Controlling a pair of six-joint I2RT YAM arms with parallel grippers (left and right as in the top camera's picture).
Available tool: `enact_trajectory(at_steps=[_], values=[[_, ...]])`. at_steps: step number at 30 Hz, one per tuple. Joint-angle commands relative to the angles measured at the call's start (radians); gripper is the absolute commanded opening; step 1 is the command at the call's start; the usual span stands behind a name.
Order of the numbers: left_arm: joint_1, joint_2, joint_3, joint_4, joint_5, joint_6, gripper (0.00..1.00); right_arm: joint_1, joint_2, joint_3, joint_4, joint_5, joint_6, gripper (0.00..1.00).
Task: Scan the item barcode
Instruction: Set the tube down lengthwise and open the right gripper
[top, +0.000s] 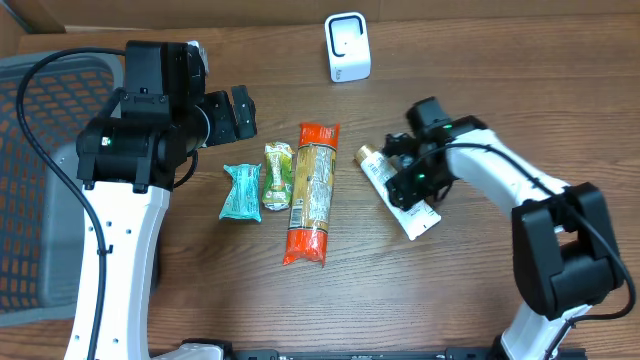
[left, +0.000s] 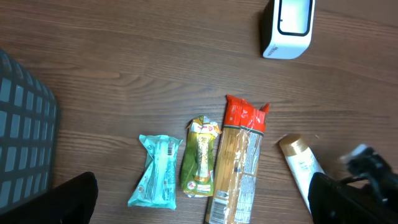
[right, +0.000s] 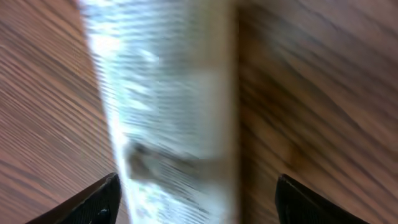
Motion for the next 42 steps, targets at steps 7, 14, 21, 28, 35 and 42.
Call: enact_trajectory(at_steps=[7,14,21,28,35,42], values=[[-0.002,0.003,0.010,-0.003,0.007,0.011,1.00,-0.134,-0.030,-0.053,0.005,-0.319,-0.084,0.83],[-0.002,0.003,0.010,-0.003,0.007,0.011,1.00,-0.134,-0.030,-0.151,0.077,-0.379,-0.082,0.88],[-0.002,0.003,0.010,-0.003,0.007,0.011,1.00,-0.133,-0.023,-0.193,0.087,-0.486,-0.077,0.87],[-0.002,0.003,0.010,-0.003,0.007,0.011,0.99,-0.133,-0.017,-0.248,0.182,-0.482,0.010,0.66],[-0.002,0.003,0.010,-0.003,0.007,0.011,1.00,-0.133,-0.016,-0.253,0.213,-0.483,0.076,0.11],[-0.002,0.003,0.010,-0.003,0.007,0.011,1.00,-0.134,-0.016,-0.247,0.231,-0.500,0.249,0.04]])
